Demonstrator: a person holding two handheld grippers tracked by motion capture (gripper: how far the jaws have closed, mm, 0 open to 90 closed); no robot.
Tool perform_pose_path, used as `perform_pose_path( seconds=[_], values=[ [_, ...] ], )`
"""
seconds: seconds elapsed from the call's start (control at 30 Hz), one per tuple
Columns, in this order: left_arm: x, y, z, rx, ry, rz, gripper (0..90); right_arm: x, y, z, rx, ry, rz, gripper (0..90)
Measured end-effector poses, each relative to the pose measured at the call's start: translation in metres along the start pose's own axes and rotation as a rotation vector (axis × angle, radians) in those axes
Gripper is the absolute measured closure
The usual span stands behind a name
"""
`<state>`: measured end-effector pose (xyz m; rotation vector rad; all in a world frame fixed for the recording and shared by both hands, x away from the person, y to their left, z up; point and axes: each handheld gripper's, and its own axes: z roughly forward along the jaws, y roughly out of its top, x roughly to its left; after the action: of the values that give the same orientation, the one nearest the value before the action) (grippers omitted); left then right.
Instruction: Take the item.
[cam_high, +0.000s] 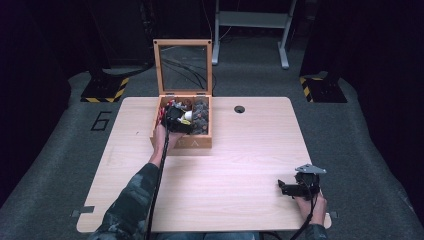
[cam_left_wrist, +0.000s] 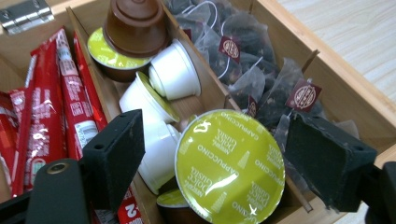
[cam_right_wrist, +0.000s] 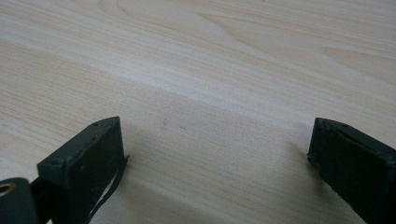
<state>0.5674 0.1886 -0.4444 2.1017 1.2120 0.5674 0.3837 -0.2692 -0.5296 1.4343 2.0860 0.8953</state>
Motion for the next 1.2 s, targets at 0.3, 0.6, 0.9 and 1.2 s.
perform_pose_path(
  seconds=[0.3,0.6,0.9,1.2],
  values=[
    [0.0,-0.003,0.003,0.002,-0.018,-0.007,29.2,0.0,0.0,0.0,0.002,-0.001,0.0,2.9],
    [0.0,-0.003,0.003,-0.006,-0.041,-0.003,40.5,0.0,0.0,0.0,0.001,-0.001,0.001,2.9],
    [0.004,-0.003,0.0,-0.019,-0.063,-0.015,41.4,0.0,0.0,0.0,0.002,-0.001,0.001,2.9],
    [0.015,-0.007,-0.006,-0.056,-0.077,-0.066,41.9,0.0,0.0,0.0,0.0,0.0,0.001,2.9]
  ],
)
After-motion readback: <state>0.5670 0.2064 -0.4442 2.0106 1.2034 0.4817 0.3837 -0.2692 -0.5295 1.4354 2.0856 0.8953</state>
